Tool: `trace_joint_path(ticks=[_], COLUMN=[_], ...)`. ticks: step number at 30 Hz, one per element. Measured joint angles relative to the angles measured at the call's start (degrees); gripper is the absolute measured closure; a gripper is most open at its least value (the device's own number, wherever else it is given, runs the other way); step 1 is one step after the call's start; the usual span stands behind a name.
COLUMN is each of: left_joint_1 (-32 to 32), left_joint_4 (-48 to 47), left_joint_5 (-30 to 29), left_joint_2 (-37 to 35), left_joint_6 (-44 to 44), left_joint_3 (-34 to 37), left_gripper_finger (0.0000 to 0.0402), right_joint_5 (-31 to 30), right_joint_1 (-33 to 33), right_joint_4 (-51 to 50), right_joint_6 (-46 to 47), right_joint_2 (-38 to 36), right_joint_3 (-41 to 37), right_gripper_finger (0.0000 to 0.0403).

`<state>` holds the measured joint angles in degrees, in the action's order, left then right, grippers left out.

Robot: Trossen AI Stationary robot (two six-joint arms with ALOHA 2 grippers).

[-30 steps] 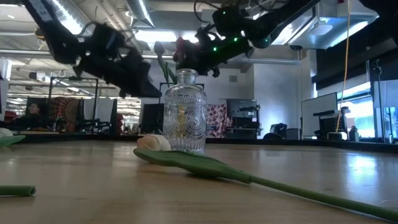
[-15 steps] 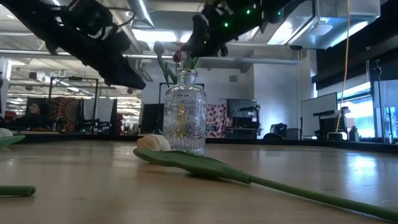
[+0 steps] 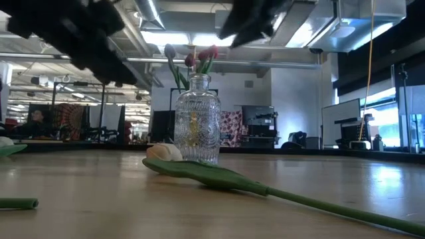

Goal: Sort flowers into vase by color
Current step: Put the right yellow flower into the transparent vase

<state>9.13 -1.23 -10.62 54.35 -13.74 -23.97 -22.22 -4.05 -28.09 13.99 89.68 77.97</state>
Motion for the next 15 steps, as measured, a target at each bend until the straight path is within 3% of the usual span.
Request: trace_joint_path(ticks=[10, 12, 15], left_joint_1=[13.6, 14.6, 15.3], left_joint_4=[1.3, 1.6, 2.1], left_joint_5=[-9.9, -9.9, -10.0], left_joint_2=[0.0, 0.0, 0.0], left_joint_6=[-3.9, -3.5, -2.2], left_joint_3=[0.0, 0.0, 0.0], left_gripper_finger=[0.0317, 0.0317, 0.0317], right_joint_5=[9.4, 12.9, 20.3], right_joint_1=[-14.6, -18.2, -24.1], right_joint_4=[-42.1, -47.1, -46.4], right_joint_6=[56.9, 66.5, 79.1], right_joint_2=[0.6, 1.0, 1.0], right_joint_3=[-0.1, -0.2, -3.5], right_gripper_finger=[0.0127, 0.0127, 0.0127])
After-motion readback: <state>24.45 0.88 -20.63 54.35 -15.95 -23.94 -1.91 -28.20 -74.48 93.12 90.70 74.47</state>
